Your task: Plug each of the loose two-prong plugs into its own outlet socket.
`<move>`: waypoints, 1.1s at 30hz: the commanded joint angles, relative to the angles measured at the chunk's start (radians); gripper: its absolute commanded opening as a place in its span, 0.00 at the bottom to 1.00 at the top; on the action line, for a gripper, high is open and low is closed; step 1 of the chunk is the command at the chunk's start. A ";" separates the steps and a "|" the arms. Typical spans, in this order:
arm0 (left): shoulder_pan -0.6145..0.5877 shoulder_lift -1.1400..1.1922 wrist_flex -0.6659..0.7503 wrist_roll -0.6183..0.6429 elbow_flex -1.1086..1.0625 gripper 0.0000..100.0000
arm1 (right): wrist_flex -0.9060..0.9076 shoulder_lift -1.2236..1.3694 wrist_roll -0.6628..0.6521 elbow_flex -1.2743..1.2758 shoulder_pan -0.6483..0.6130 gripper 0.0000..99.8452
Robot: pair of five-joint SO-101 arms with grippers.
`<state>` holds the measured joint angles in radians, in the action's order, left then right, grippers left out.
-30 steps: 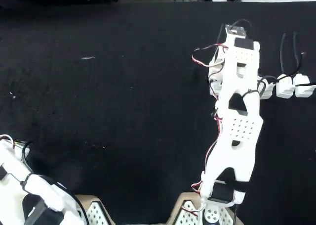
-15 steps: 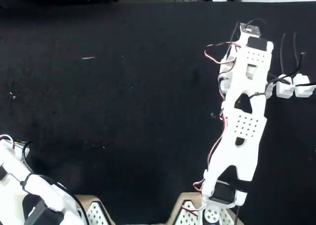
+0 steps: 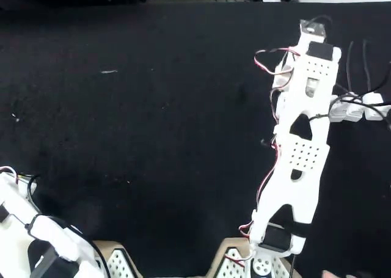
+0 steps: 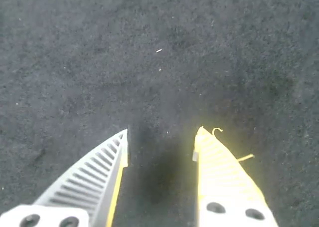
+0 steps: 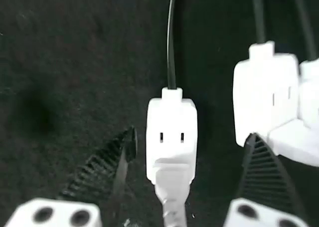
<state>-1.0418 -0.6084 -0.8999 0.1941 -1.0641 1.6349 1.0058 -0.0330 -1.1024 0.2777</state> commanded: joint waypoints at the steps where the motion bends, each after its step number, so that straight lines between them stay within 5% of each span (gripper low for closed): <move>1: -0.004 -0.011 0.015 0.011 0.007 0.22 | 0.078 -0.024 0.002 -0.208 -0.071 0.32; 8: -0.007 -0.011 0.015 0.011 0.007 0.22 | 0.132 -0.027 0.002 -0.418 -0.192 0.30; 14: 0.001 -0.011 0.015 0.011 0.007 0.22 | 0.135 -0.056 0.031 -0.443 -0.250 0.01; 16: 0.001 -0.012 0.015 0.011 0.007 0.22 | 0.135 -0.105 0.063 -0.397 -0.258 0.03; 29: 0.007 -0.021 0.008 0.005 0.022 0.22 | 0.058 -0.909 0.063 0.447 -0.414 0.01; 33: 0.065 -0.127 0.005 -0.034 0.008 0.14 | -0.072 -1.129 0.063 0.802 -0.419 0.01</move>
<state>-1.0418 -0.6252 -0.8999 0.1926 -1.0641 1.6794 0.1358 0.0238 -0.6145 -0.1212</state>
